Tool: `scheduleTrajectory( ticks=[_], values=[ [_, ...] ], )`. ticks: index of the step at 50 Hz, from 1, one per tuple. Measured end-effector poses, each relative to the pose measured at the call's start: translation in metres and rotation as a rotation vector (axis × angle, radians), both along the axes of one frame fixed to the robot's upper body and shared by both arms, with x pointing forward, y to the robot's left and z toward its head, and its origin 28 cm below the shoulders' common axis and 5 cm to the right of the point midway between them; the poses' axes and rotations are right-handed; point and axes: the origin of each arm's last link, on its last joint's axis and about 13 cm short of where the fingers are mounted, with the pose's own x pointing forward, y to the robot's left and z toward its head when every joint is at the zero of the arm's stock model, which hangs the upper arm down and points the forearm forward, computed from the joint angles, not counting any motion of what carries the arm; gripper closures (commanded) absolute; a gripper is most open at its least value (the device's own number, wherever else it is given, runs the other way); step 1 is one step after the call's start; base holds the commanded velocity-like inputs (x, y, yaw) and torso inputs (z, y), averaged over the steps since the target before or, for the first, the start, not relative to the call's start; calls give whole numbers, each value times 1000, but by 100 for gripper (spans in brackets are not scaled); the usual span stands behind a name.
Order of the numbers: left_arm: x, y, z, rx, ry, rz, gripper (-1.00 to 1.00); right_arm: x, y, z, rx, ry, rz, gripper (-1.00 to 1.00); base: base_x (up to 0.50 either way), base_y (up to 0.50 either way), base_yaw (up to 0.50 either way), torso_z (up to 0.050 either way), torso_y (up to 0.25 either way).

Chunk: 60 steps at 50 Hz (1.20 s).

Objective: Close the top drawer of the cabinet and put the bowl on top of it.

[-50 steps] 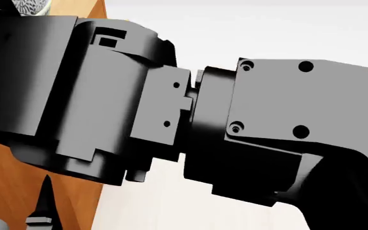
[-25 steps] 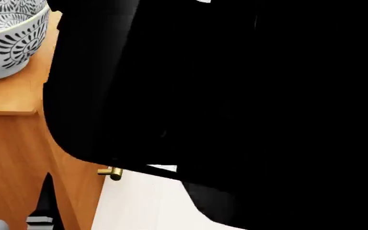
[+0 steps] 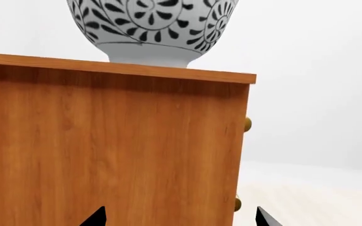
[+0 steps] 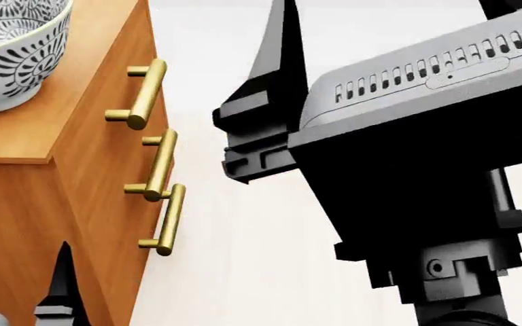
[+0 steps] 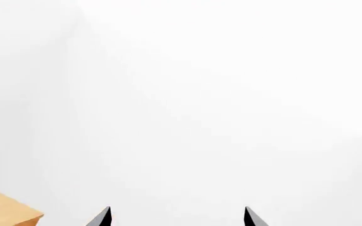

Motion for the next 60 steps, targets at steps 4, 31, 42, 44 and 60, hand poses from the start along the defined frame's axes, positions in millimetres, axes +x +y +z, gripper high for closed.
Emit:
scheduleTrajectory(
  ticks=[4, 31, 42, 44, 60],
  values=[
    [-1, 0, 0, 2, -3, 1, -100, 2, -5, -23, 23, 30, -5, -100, 0, 0, 0, 0, 0],
    [-3, -2, 1, 14, -13, 10, -100, 15, -13, -138, 126, 246, 31, -100, 0, 0, 0, 0, 0],
    [-4, -1, 2, 17, -17, 15, -100, 16, -11, -156, 140, 279, 50, -100, 0, 0, 0, 0, 0],
    [-4, -1, 2, 17, -17, 16, -100, 17, -11, -158, 143, 284, 53, -100, 0, 0, 0, 0, 0],
    [-8, 2, 4, 16, -27, 29, -100, 14, -8, -166, 165, 294, 78, -100, 0, 0, 0, 0, 0]
  ],
)
